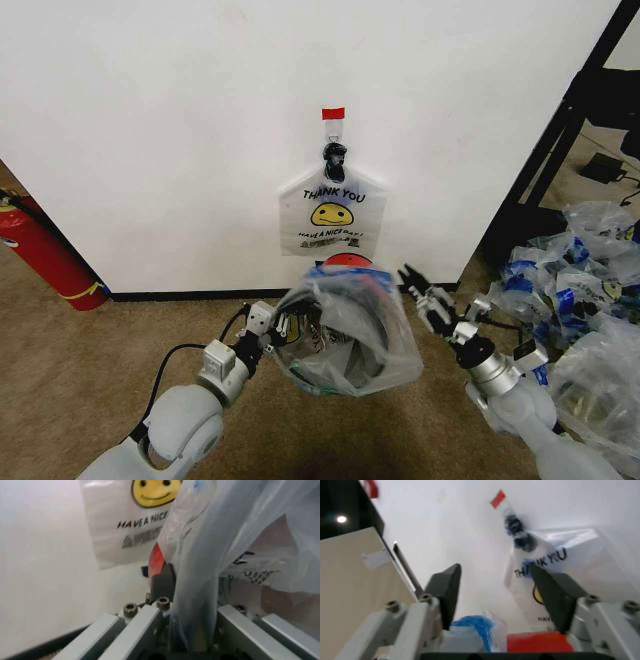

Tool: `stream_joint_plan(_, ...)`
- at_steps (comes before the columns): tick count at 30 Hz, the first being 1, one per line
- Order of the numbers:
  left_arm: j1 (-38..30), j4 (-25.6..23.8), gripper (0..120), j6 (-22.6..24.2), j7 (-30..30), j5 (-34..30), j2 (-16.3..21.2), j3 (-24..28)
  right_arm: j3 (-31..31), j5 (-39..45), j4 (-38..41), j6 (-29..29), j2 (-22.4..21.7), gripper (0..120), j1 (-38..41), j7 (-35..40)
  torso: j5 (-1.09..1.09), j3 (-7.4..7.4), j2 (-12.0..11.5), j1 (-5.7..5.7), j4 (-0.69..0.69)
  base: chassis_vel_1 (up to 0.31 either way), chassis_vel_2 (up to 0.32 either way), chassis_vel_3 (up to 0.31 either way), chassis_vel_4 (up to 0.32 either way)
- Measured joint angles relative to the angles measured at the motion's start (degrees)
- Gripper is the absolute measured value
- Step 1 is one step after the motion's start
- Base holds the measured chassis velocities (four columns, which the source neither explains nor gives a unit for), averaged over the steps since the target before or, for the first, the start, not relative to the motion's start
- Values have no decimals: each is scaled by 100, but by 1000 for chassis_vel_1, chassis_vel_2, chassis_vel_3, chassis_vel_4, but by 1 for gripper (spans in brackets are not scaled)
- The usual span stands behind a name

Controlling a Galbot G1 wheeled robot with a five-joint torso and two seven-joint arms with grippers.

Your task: Pick up the garbage bag from the wall and place it over the trash bin.

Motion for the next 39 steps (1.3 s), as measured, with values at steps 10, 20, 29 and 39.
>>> stream_joint_plan(10,-352,-458,0,715,-1462,-2552,-377,-667,-27,-29,-284,-498,11,94,-339,-1194,0,0,0,0,-1,0,0,0,0)
stream_joint_plan(20,-112,-728,0,958,-2029,-3422,-540,-872,-366,-518,-605,-663,248,100,-358,-1973,0,0,0,0,2,0,0,0,0)
stream_joint_plan(29,-50,-1094,0,1130,-2132,-3670,-569,-821,-510,-740,-772,-590,359,86,-336,-1872,0,0,0,0,0,0,0,0,0)
stream_joint_plan(39,-57,-1269,0,1199,-2187,-3677,-598,-730,-516,-742,-767,-612,408,49,-351,-1948,0,0,0,0,0,0,0,0,0)
